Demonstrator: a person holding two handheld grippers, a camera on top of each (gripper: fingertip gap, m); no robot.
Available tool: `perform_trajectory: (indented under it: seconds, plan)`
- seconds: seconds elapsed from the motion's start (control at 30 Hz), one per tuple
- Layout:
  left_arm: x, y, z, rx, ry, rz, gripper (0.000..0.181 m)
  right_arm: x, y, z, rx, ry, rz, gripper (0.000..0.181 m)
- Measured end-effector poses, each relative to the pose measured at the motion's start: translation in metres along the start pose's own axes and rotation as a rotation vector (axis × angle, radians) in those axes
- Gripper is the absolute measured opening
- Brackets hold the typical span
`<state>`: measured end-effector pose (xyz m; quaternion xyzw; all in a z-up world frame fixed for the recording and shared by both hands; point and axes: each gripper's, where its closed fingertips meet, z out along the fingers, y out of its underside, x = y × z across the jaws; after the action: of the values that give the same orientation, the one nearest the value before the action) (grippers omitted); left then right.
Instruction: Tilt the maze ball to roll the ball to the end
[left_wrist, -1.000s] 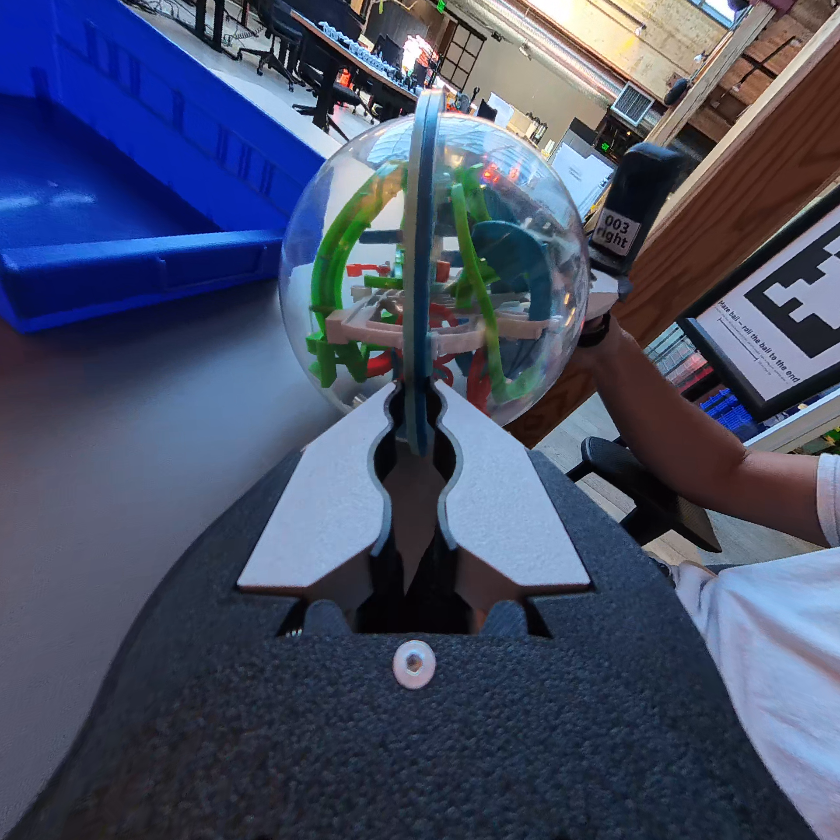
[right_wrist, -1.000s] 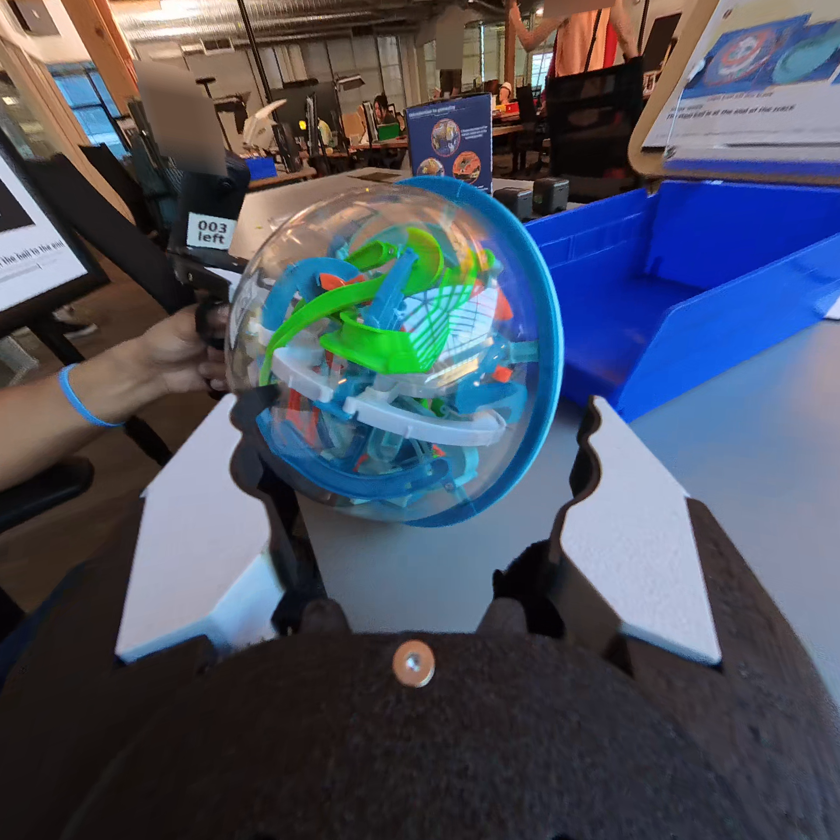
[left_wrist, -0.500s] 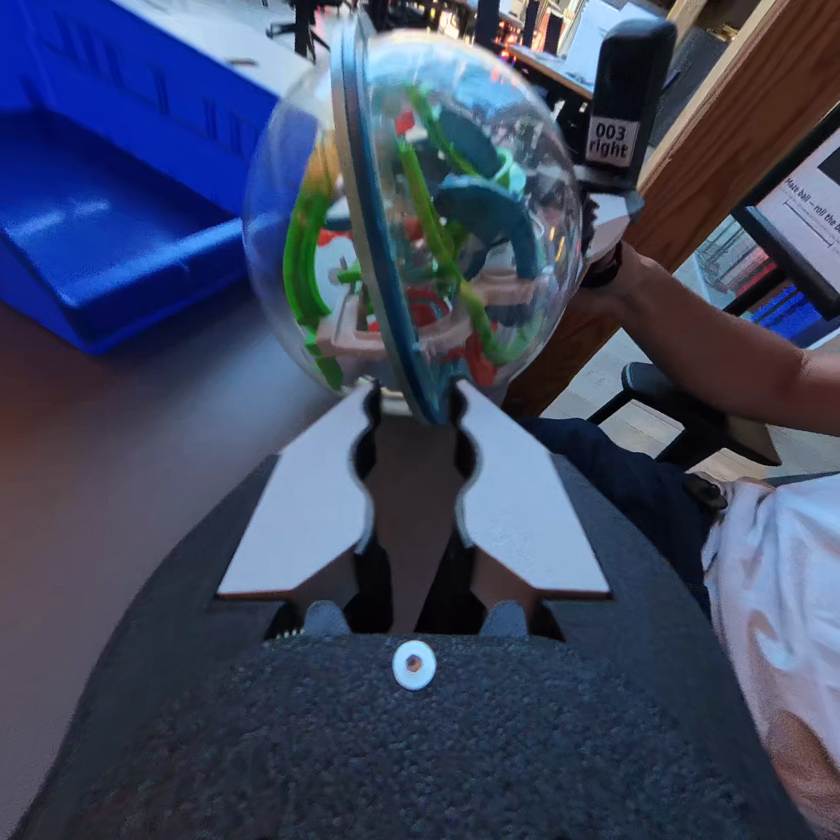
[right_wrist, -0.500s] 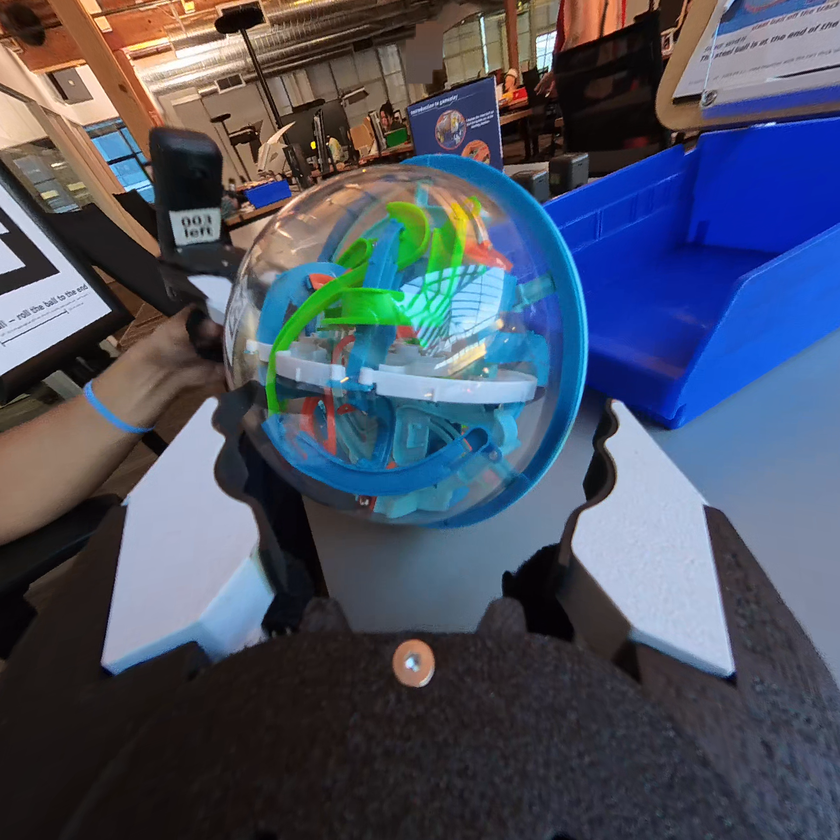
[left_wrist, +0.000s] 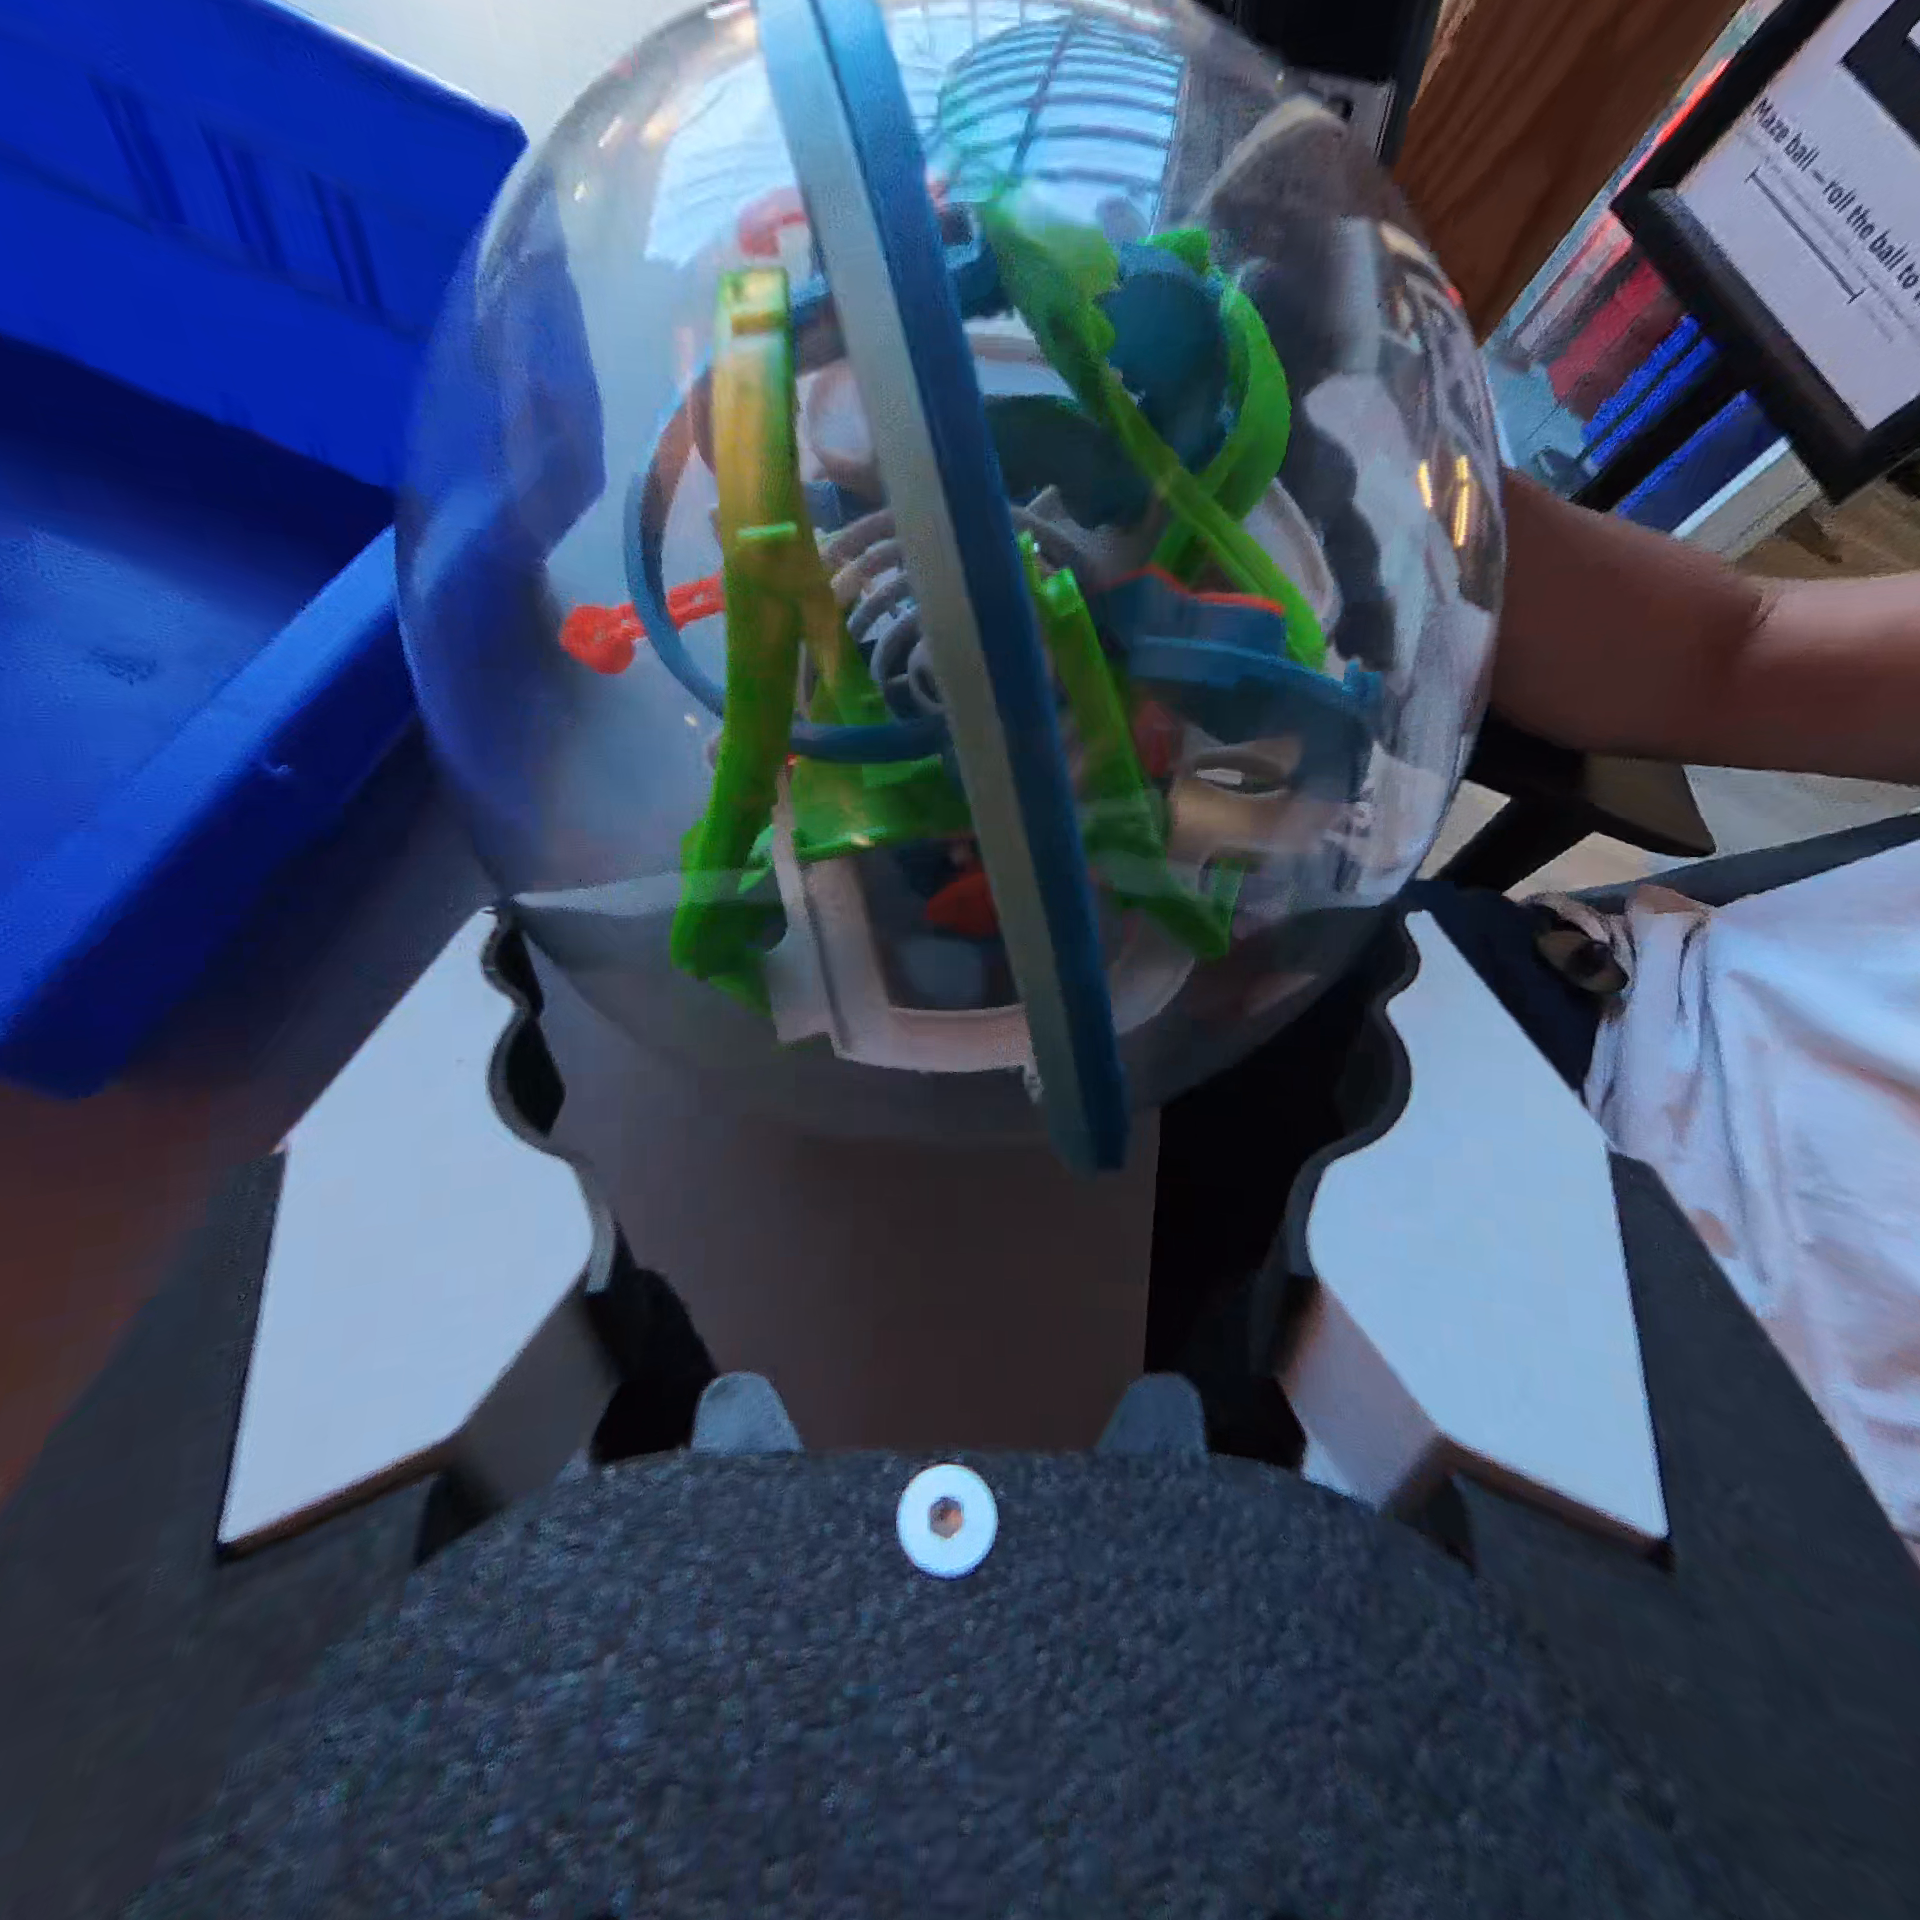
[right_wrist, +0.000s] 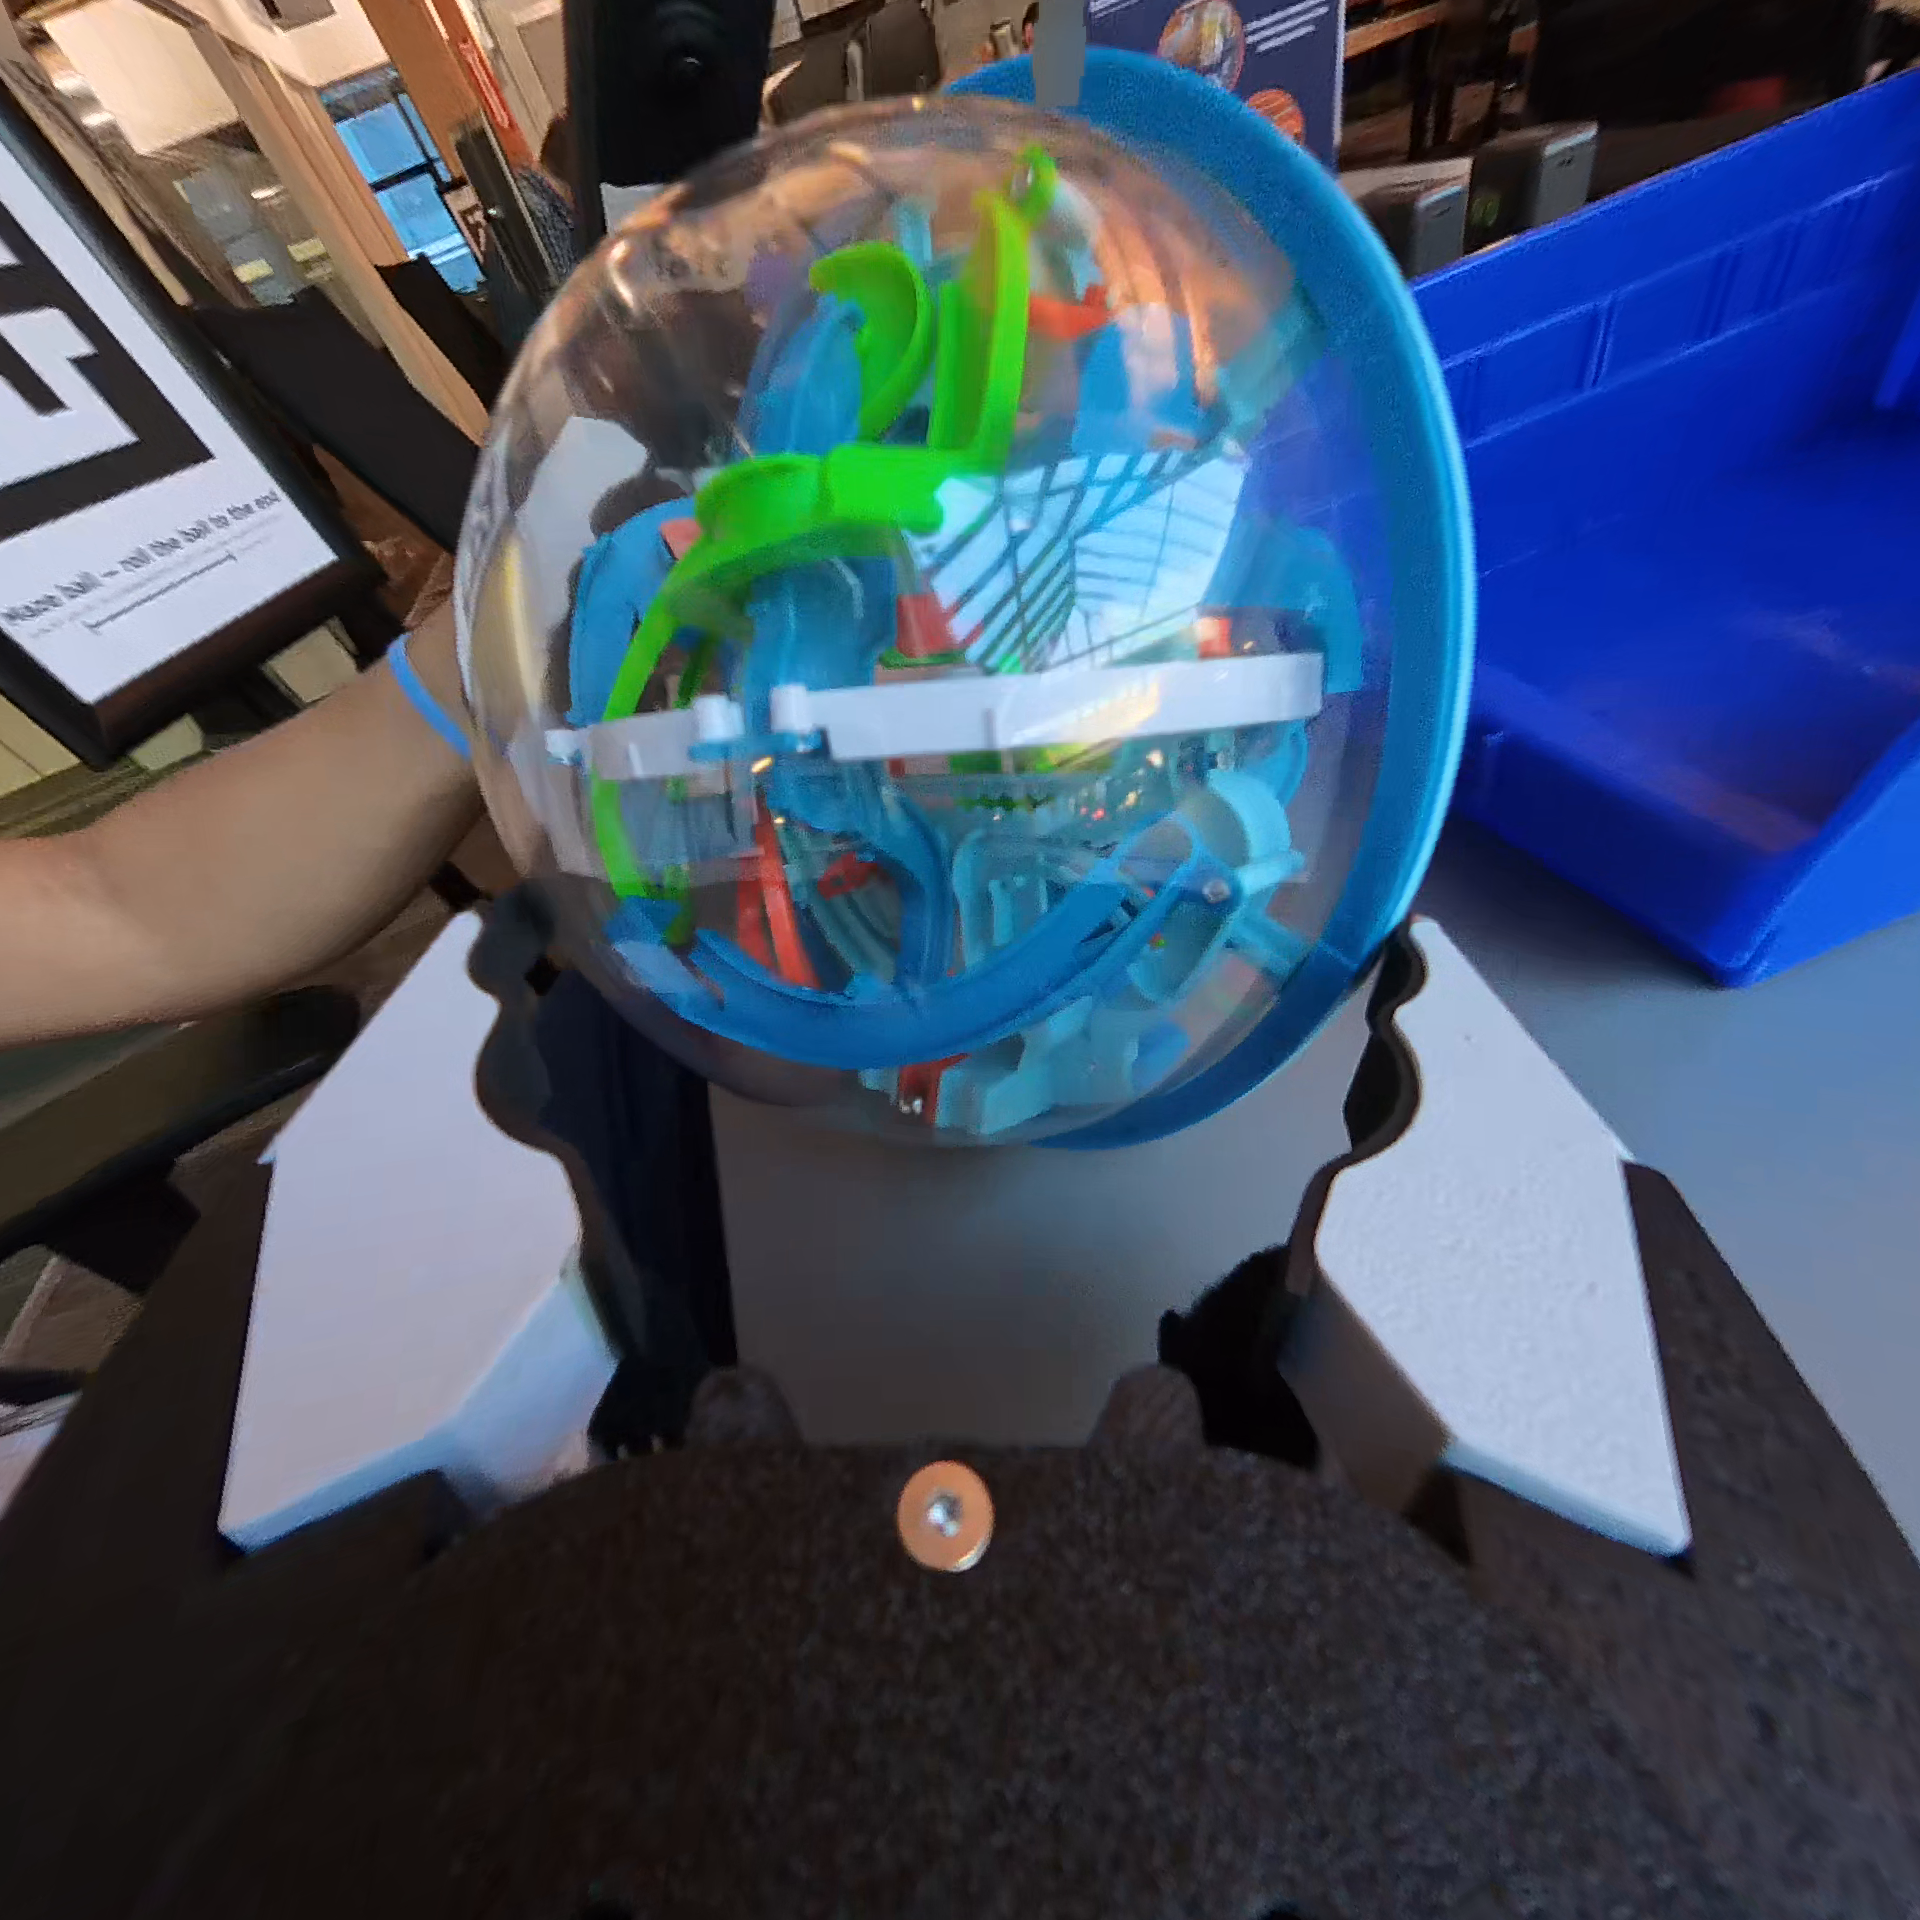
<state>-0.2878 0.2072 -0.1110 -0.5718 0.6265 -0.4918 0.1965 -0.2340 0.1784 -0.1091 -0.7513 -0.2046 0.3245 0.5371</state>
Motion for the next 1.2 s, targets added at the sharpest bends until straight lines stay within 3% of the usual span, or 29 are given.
perform_trajectory:
  seconds: [0.17,0.3,0.4,0.57,0.7,0.93,1.1,1.2]
  plan:
    - [-0.008,-0.002,0.002,0.068,0.047,-0.131,0.150,0.011,-0.014,0.005,0.058,0.007,0.049,0.155]
    - [0.003,0.002,0.003,0.032,0.068,-0.152,0.149,0.003,-0.018,0.001,-0.022,0.014,0.025,0.154]
    - [0.020,-0.006,-0.002,0.068,0.073,-0.083,0.149,-0.014,-0.038,-0.009,0.002,0.038,-0.084,0.154]
    - [0.046,-0.025,-0.019,0.069,-0.091,0.198,0.149,-0.045,-0.058,-0.022,0.012,0.069,-0.378,0.154]
    - [0.056,-0.035,-0.026,0.045,-0.117,0.186,0.149,-0.051,-0.065,-0.026,0.033,0.041,-0.343,0.153]
    - [0.050,-0.026,-0.019,0.012,-0.073,0.036,0.148,-0.041,-0.053,-0.022,0.034,-0.012,-0.183,0.153]
    - [0.053,-0.032,-0.022,0.021,-0.182,0.267,0.149,-0.048,-0.060,-0.028,0.120,0.028,-0.430,0.152]
    - [0.056,-0.040,-0.026,0.002,-0.241,0.316,0.148,-0.046,-0.056,-0.029,0.103,0.028,-0.431,0.152]
